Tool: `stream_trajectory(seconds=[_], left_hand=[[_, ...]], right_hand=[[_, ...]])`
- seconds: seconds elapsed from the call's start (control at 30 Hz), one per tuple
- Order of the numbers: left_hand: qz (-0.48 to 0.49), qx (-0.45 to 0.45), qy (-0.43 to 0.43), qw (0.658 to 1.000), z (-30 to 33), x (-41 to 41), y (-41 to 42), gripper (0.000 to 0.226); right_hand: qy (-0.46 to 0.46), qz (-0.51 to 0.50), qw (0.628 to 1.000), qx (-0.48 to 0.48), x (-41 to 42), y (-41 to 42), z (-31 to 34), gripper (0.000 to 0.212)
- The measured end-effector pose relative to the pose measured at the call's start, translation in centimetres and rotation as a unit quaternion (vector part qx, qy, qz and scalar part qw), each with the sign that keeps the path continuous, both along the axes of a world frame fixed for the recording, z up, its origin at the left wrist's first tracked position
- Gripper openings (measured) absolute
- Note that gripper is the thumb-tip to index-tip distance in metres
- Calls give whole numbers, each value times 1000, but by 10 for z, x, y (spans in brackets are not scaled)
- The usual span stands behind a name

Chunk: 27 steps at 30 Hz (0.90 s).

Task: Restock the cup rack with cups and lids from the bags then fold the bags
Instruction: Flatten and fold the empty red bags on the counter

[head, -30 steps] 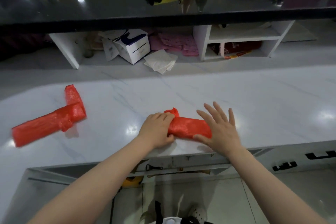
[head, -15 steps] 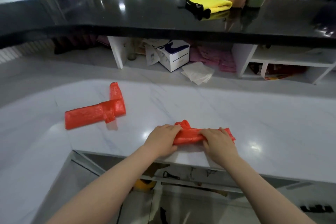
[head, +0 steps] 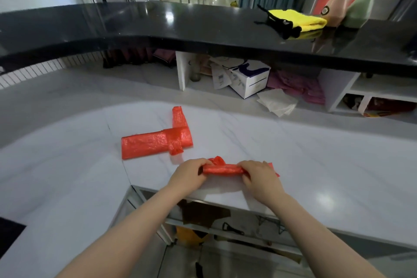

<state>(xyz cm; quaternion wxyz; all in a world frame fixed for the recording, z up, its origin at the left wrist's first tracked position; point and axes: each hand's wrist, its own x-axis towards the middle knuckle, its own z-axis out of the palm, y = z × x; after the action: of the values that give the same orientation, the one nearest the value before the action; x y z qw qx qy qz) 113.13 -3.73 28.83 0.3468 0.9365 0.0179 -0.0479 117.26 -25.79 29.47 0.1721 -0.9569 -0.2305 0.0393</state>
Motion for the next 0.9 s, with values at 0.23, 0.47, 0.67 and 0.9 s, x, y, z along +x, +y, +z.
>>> stream_trajectory(seconds=[0.23,0.47,0.67,0.9], left_hand=[[17,-11,-21,1000,-6,5,7,32],[148,-125,-11,981,-7,17,-1,45],[214,-98,-45,971,-8,37,-12,49],[-47,280,-213,935,-18,63,-26,55]], right_hand=[[-2,-9,1000,-23,11,5,2,32],[-46,-150,985,75,55,-22,-1,40],[4,-185,970,156,87,-20,-19,45],[-70,-116,989,61,119,-20,-32,45]])
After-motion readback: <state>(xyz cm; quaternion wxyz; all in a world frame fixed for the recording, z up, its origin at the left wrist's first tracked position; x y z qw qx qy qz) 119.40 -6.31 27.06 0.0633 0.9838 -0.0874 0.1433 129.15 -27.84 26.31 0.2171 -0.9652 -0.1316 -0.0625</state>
